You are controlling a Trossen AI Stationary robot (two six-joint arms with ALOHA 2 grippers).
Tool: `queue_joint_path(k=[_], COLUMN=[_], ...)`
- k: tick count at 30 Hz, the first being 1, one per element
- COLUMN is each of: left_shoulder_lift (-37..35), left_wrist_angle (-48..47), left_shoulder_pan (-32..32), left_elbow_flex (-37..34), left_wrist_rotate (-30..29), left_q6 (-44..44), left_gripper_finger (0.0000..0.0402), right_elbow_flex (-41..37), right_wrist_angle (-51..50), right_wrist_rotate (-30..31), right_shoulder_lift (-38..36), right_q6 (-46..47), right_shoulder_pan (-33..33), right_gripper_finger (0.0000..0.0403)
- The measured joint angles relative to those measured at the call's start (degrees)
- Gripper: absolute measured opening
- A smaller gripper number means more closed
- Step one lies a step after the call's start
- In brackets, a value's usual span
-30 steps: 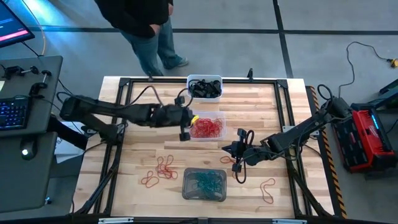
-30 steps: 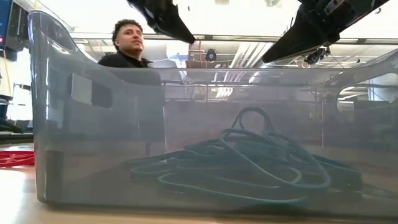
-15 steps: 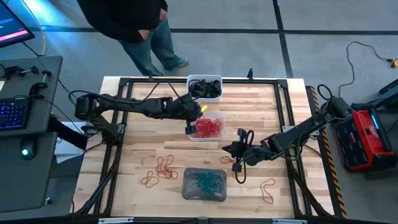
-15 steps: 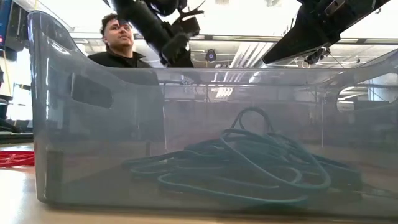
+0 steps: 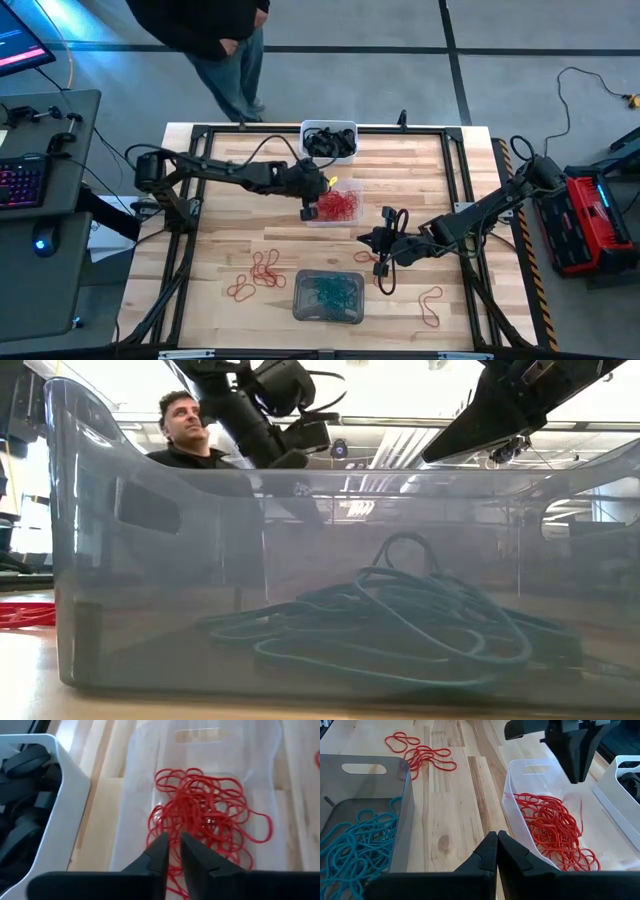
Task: Sort rubber bands into baskets
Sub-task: Put the red rubber band into the transparent bin
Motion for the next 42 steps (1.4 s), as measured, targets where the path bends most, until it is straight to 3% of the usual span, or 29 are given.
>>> queue_joint_path(k=[8,15,30,38,42], left_shoulder_lift=[-2.14,-3.63,-9.77,-18.31,-23.93], left_wrist_angle=[0.55,2.63,14.80,12.86,6.52], left_shoulder_pan=[-4.41,-7.13,-10.10,-14.05,-16.98], left_elbow_flex=[0.00,-0.78,-8.72,-14.40,-15.54], left_wrist_rotate=[-0.62,-0.92,0.30,1.46,1.43], left_q6=[-0.24,0.48,2.51,1.39,-1.12], left_gripper_finger=[0.0112,0.0148,0.0154,0.0154,0.0154], right_elbow_flex=[0.00,0.00,0.00,-0.02,-0.02], right_wrist_angle=[-0.05,-0.29,-0.94,-0.19,0.89], right_wrist_rotate=[0.00,0.00,0.13,0.15,0.15], right_shoulder_lift=[0.00,0.00,0.64,2.94,3.13], right_q6=[0.29,0.29,0.32,0.43,-0.07], right_shoulder_pan=[0.02,0.02,0.00,-0.63,-0.66], right_gripper_finger=[0.0000,0.0000,0.0000,0.0000,0.0000])
